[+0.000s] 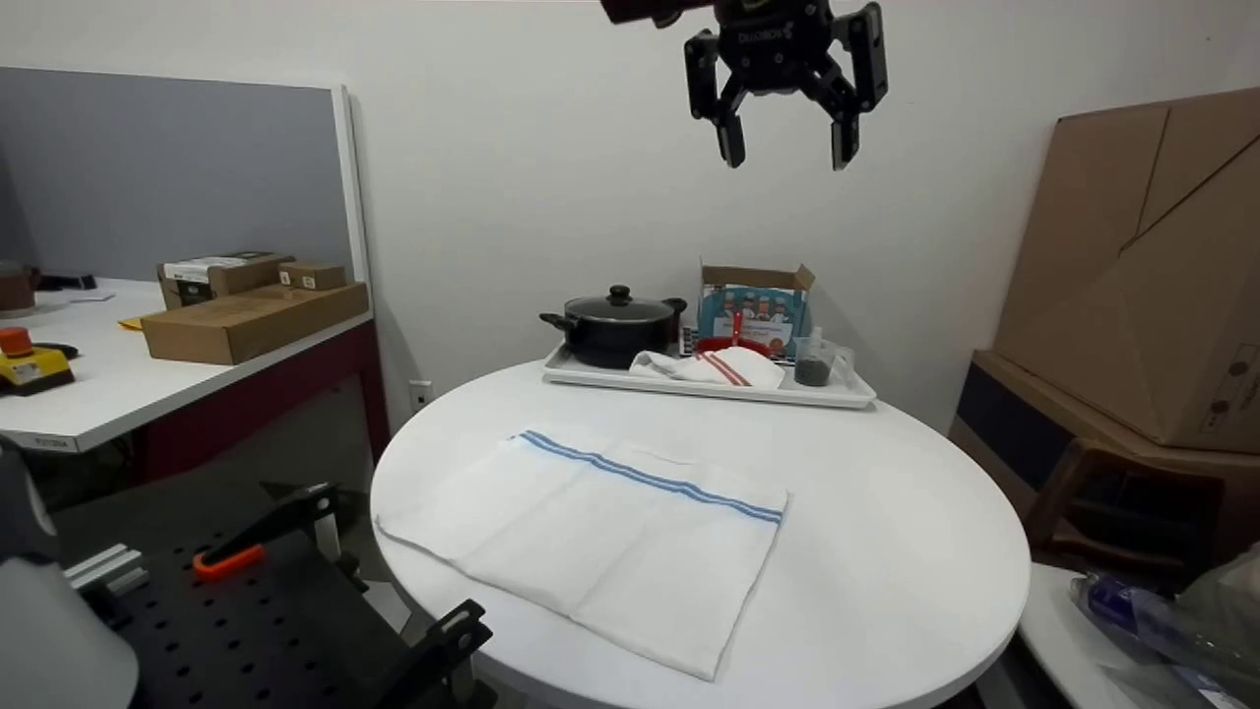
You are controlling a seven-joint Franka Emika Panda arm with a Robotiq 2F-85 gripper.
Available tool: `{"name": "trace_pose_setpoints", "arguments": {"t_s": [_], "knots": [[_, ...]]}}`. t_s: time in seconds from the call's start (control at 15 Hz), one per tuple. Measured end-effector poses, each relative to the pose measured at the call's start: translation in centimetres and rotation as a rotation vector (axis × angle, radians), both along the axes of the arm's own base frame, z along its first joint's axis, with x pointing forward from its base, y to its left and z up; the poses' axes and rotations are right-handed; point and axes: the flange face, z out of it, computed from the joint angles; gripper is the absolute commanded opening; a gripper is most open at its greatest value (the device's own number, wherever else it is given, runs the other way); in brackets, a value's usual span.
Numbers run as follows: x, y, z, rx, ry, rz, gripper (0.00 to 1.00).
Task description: Fold the towel
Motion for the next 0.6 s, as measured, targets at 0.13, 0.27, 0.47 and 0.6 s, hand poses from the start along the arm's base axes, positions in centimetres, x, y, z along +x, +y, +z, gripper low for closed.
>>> {"name": "trace_pose_setpoints", "arguments": {"t_s": [0.13, 0.27, 0.47, 0.6], "knots": [[1.5, 3.1, 0.0, -0.064, -0.097, 0.053, 1.00], [3.0, 6.9, -1.5, -0.105, -0.146, 0.140, 1.00], [5.3, 13.0, -6.1, -0.141, -0.089, 0.316, 1.00], [7.2, 15.7, -8.6, -0.180, -0.045, 0.421, 1.00]]}}
